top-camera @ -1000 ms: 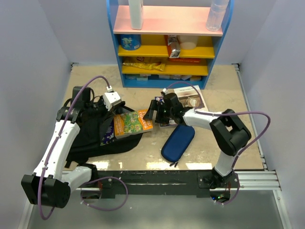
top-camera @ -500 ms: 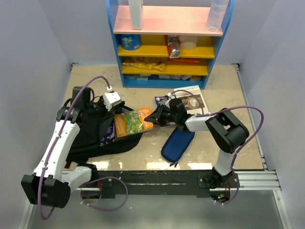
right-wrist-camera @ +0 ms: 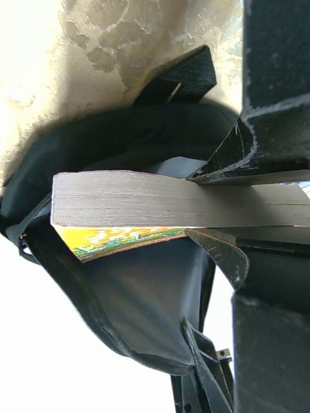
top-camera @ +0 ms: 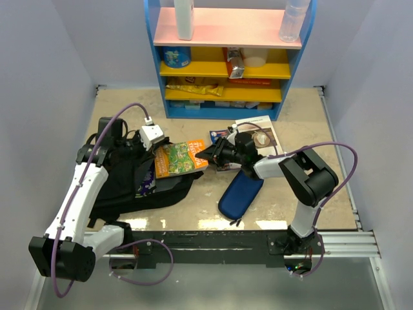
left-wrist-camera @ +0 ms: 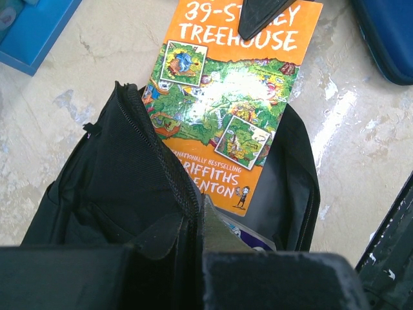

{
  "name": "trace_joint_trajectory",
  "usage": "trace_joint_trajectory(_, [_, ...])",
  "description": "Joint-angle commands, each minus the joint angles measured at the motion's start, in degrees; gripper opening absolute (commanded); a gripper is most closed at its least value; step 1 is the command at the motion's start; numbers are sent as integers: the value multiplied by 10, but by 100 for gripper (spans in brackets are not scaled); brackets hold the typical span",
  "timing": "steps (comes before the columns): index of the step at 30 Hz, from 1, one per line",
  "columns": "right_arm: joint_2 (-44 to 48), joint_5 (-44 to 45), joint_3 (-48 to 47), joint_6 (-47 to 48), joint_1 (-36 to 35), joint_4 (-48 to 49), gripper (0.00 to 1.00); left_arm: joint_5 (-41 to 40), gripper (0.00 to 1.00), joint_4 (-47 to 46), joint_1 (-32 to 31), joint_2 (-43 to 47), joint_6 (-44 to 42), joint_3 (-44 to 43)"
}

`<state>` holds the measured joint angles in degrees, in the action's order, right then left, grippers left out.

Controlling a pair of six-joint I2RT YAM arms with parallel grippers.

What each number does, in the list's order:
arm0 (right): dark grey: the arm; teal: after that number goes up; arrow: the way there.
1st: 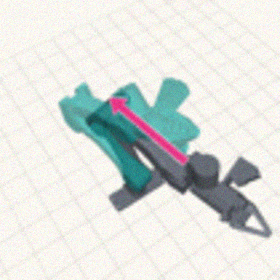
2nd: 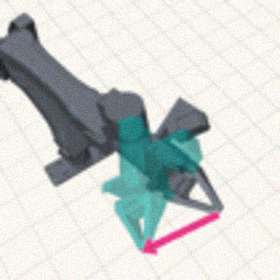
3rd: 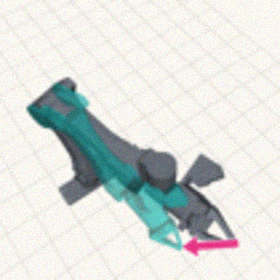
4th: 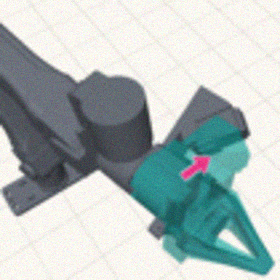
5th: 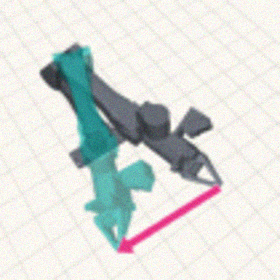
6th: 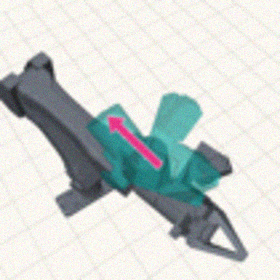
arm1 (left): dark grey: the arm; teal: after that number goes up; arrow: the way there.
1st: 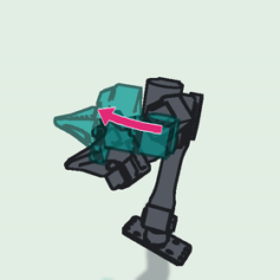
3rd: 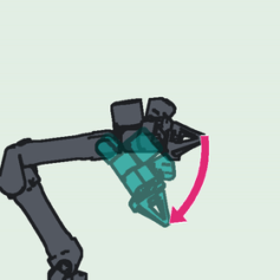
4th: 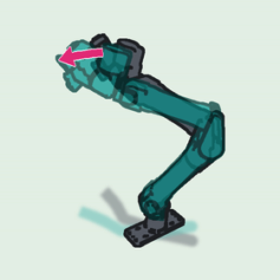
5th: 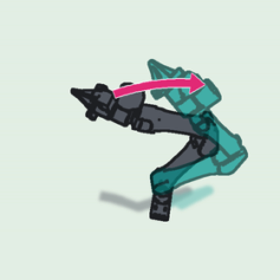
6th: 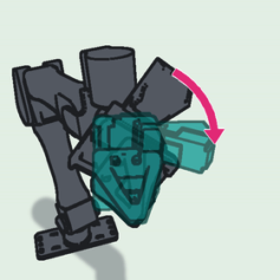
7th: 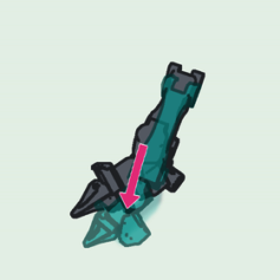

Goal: Pack the student bag
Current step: Place the book in the student bag.

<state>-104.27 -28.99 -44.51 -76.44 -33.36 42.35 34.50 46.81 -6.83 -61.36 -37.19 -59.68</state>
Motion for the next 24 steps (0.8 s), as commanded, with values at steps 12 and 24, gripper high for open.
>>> trace_joint_trajectory(12, [-64, 62, -178, 1, -115, -24, 0, 31, 0, -16, -5, 8, -5, -28])
trace_joint_trajectory(24, [-151, 79, -281, 35, -208, -109, 0, 36, 0, -18, -4, 7, -4, -29])
